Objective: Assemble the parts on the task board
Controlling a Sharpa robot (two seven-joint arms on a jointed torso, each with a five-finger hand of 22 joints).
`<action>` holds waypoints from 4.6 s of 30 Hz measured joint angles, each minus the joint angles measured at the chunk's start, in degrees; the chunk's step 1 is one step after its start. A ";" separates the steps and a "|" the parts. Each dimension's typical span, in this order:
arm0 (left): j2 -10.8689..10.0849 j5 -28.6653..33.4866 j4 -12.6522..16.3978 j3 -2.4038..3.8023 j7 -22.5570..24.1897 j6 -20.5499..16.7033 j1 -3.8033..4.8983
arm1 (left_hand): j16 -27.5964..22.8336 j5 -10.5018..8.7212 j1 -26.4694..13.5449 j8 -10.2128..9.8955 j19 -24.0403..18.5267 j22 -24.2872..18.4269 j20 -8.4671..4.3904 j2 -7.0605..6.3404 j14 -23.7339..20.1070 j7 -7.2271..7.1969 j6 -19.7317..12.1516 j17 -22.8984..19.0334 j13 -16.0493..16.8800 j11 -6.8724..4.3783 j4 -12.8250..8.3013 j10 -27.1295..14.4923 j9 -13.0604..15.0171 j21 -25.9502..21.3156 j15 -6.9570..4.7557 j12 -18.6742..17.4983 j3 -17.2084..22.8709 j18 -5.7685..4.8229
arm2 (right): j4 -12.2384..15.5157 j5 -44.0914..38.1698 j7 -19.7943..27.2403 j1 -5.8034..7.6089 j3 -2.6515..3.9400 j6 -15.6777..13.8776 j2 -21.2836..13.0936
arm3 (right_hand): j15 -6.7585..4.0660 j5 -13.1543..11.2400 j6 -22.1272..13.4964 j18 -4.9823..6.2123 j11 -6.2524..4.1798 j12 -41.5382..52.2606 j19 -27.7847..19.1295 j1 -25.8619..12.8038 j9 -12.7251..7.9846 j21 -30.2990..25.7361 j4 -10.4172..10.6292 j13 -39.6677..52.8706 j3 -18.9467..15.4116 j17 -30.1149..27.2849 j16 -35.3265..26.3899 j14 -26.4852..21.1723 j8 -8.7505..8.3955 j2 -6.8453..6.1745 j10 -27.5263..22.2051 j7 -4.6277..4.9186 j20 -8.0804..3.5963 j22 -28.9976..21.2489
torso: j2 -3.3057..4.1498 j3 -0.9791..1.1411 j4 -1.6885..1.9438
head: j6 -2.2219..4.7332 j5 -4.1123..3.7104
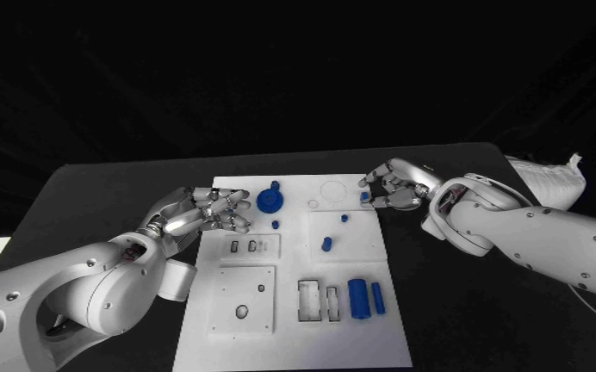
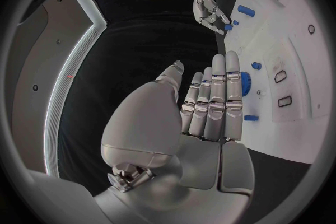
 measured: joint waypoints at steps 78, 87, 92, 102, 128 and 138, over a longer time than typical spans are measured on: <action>0.26 0.74 -3.35 -0.01 0.43 0.00 0.00 | 0.00 0.00 0.00 0.00 -0.41 0.02 0.00 0.00 0.00 0.00 0.00 0.15 0.01 0.20 -0.22 -0.20 0.00 0.09 0.00 0.00 0.22 0.01 | 9.32 -3.10 -8.65 1.62 0.66 -3.56 5.95 | -2.07 -4.53 7.57 -0.01 -2.67 0.83 0.11 -1.08 1.02 0.26 -1.72 0.19 7.79 -0.04 0.45 0.00 2.76 4.21 -0.20 -2.32 -1.97 0.00 | -1.03 -0.81 0.12 | -1.73 1.86; 0.29 0.86 -5.33 0.01 0.94 0.07 0.00 | 0.00 0.00 0.00 0.00 -0.41 0.07 0.00 0.00 0.00 0.20 -0.20 0.21 0.01 0.20 -0.40 -0.21 0.00 0.22 0.00 0.00 0.40 0.00 | 10.41 -7.04 -14.53 0.44 -0.80 -2.21 13.23 | -2.06 -3.53 7.48 0.00 -2.66 0.50 0.11 -1.40 1.02 0.26 -1.87 0.09 8.41 0.01 0.45 0.00 2.57 4.50 -0.20 -2.41 -1.97 0.00 | -1.59 -1.55 0.65 | -2.82 3.45; 0.31 0.85 -5.45 0.01 1.15 0.11 0.00 | 0.00 0.00 0.00 0.00 -0.41 0.07 0.00 0.00 0.00 0.20 -0.20 0.21 0.01 0.20 -0.40 -0.21 0.00 0.22 0.00 0.00 0.40 0.01 | 9.61 -10.24 -16.91 -0.62 -1.35 -1.17 16.63 | -2.06 -3.54 7.40 0.00 -2.66 0.49 0.11 -1.41 1.02 0.26 -1.81 0.09 8.49 0.01 0.45 0.00 2.41 4.50 -0.20 -2.49 -1.96 0.00 | -1.73 -1.97 1.04 | -3.28 3.81; 0.37 1.15 -5.56 0.00 1.49 0.10 0.00 | 0.00 0.00 0.00 0.00 -0.41 0.06 0.00 0.00 0.00 0.20 -0.20 0.27 0.01 0.20 -0.40 -0.20 0.00 0.22 0.00 0.00 0.40 0.01 | 7.96 -14.85 -19.57 -2.05 -2.18 0.71 20.40 | -2.06 -3.31 7.28 0.00 -2.66 0.50 0.10 -1.56 1.02 0.26 -1.81 0.10 8.49 0.00 0.45 0.00 2.41 4.63 -0.21 -2.60 -1.96 0.04 | -1.86 -2.43 1.38 | -3.94 4.79; 0.63 1.53 -5.46 0.01 1.79 0.10 -0.01 | 0.00 0.00 0.00 0.00 -0.41 0.10 0.00 0.00 -0.20 0.20 -0.20 0.33 0.01 0.20 -0.23 -0.20 0.00 0.22 0.20 0.00 0.57 0.01 | 6.42 -18.62 -21.26 -2.70 -2.41 4.17 21.50 | -2.06 -2.96 7.07 0.00 -2.66 0.43 0.10 -3.17 1.03 0.25 -1.38 0.00 8.88 -0.02 0.45 0.00 2.42 3.80 -0.21 -2.80 -1.96 0.02 | -1.82 -2.34 1.33 | -4.64 5.27; 0.70 1.56 -5.39 0.01 1.85 0.10 0.00 | 0.00 0.00 0.00 0.00 -0.41 0.10 0.00 0.00 -0.20 0.20 -0.20 0.33 0.01 0.20 -0.23 -0.20 0.00 0.22 0.20 0.00 0.57 0.01 | 6.90 -19.50 -21.88 -2.72 -2.42 4.84 21.31 | -2.06 -2.57 6.46 0.00 -2.24 -0.52 0.10 -5.37 1.31 -0.01 -0.68 0.01 8.75 -0.02 0.45 0.00 2.36 1.79 -0.20 -1.97 -1.96 0.01 | -1.82 -2.35 1.30 | -4.72 5.15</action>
